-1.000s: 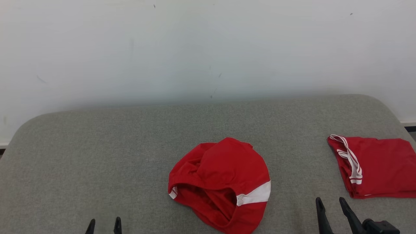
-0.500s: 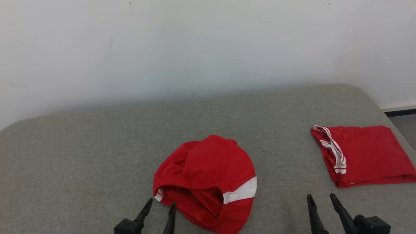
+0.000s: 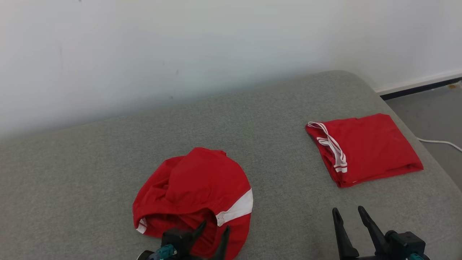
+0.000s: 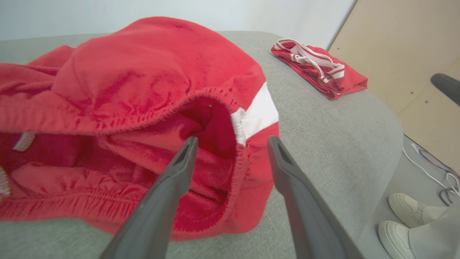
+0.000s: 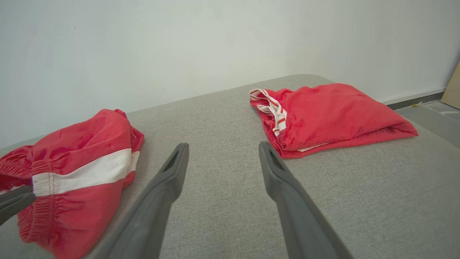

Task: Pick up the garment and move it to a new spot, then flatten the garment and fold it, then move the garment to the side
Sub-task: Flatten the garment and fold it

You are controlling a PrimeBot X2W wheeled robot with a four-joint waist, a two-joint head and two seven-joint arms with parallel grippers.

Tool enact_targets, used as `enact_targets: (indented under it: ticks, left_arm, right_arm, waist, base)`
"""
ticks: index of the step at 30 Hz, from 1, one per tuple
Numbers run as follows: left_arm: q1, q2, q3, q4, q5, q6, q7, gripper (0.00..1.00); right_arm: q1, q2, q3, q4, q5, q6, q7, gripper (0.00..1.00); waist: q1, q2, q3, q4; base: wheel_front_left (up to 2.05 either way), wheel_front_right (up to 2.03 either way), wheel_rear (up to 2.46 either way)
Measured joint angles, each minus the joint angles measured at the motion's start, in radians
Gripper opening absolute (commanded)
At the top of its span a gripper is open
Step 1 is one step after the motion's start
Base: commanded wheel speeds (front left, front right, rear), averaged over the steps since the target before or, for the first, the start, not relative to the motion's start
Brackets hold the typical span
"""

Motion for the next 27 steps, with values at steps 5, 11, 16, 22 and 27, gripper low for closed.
enact_targets:
  ticks: [5, 11, 16, 22, 27]
  left_arm:
    - [-0.035, -0.001, -0.007, 0.029, -0.034, 0.013, -0.002, 1.00]
    - [-0.058, -0.002, -0.021, 0.043, -0.060, 0.029, -0.016, 1.00]
    - [-0.064, -0.001, -0.025, 0.044, -0.067, 0.036, -0.039, 0.00]
    - [-0.082, 0.000, -0.038, 0.029, -0.084, 0.034, -0.048, 0.00]
    - [-0.193, -0.001, -0.110, -0.013, -0.078, 0.018, -0.002, 0.00]
  right_arm:
    - [-0.012, -0.004, 0.005, 0.003, 0.007, 0.000, -0.007, 1.00]
    - [-0.012, -0.003, 0.005, 0.008, 0.007, 0.000, -0.013, 1.00]
    - [-0.013, 0.000, 0.007, 0.014, 0.007, 0.000, -0.015, 1.00]
    - [-0.016, -0.002, 0.012, 0.021, 0.007, 0.000, -0.016, 1.00]
    - [-0.016, -0.003, 0.011, 0.021, 0.007, 0.000, -0.016, 1.00]
  waist:
    - [0.0000, 0.0000, 0.019, -0.050]
    - [0.0000, 0.0000, 0.037, -0.088]
    - [0.0000, 0.0000, 0.037, -0.087]
    - [0.0000, 0.0000, 0.032, -0.078]
    - [0.0000, 0.0000, 0.028, -0.064]
  base:
    - [0.00, 0.00, 0.00]
    - [0.00, 0.00, 0.00]
    - [0.00, 0.00, 0.00]
    - [0.00, 0.00, 0.00]
    - [0.00, 0.00, 0.00]
